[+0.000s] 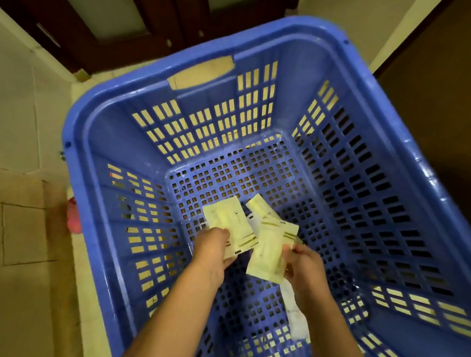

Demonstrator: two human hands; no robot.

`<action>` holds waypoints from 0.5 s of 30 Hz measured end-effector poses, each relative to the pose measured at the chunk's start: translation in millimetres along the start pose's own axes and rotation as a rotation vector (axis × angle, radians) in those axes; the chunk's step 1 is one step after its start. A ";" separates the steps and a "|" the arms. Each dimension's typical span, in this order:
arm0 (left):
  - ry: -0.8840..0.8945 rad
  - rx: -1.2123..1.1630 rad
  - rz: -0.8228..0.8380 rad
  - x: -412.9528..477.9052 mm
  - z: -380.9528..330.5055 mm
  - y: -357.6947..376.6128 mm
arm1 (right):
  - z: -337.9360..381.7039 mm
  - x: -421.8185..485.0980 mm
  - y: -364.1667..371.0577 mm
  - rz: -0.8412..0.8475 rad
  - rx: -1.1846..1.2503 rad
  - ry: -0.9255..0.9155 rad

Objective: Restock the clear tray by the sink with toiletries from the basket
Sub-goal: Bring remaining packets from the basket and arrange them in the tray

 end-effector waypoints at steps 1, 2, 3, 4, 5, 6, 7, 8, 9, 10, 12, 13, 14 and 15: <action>0.047 0.053 0.035 -7.3 -7.5 -0.4 | 6.7 -5.6 -2.1 0.015 0.051 -0.025; 0.102 0.119 0.082 -17.9 -16.5 -0.2 | 13.5 -11.1 -5.6 0.026 0.106 -0.049; 0.154 0.179 0.141 -27.3 -23.6 0.7 | 18.8 -17.8 -8.0 0.039 0.157 -0.063; 0.194 0.227 0.210 -39.9 -30.4 1.7 | 23.5 -27.0 -9.8 0.055 0.206 -0.072; 0.221 0.266 0.285 -52.6 -34.7 3.1 | 28.5 -38.7 -10.0 0.070 0.239 -0.084; 0.236 0.303 0.354 -65.9 -37.4 4.6 | 33.2 -48.9 -8.9 0.089 0.258 -0.104; 0.251 0.336 0.409 -79.8 -40.9 5.0 | 38.3 -61.8 -7.9 0.103 0.262 -0.129; 0.268 0.354 0.450 -91.5 -43.8 5.1 | 43.1 -74.4 -5.8 0.119 0.260 -0.157; 0.293 0.355 0.479 -104.0 -48.4 4.6 | 48.1 -89.5 -4.6 0.128 0.257 -0.184; 0.327 0.352 0.497 -116.7 -53.5 3.8 | 52.2 -104.5 -3.5 0.132 0.248 -0.209; 0.414 0.354 0.498 -140.8 -65.1 0.0 | 55.9 -129.7 -5.2 0.089 0.216 -0.262; 0.456 0.349 0.475 -151.9 -71.5 -3.7 | 57.3 -141.9 -7.6 0.048 0.201 -0.299; 0.497 0.340 0.449 -162.7 -77.9 -8.4 | 58.5 -154.9 -11.2 -0.001 0.195 -0.343; 0.531 0.330 0.434 -172.2 -82.7 -12.5 | 59.5 -168.1 -14.6 -0.044 0.190 -0.391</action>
Point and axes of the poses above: each hand's wrist, its own x-axis towards the middle knuckle, its own y-axis out of the palm, z = x × y, the point moved 7 cm from there along x, towards the middle knuckle, and after that the axes turned 11 degrees about y, right-handed, at the moved point
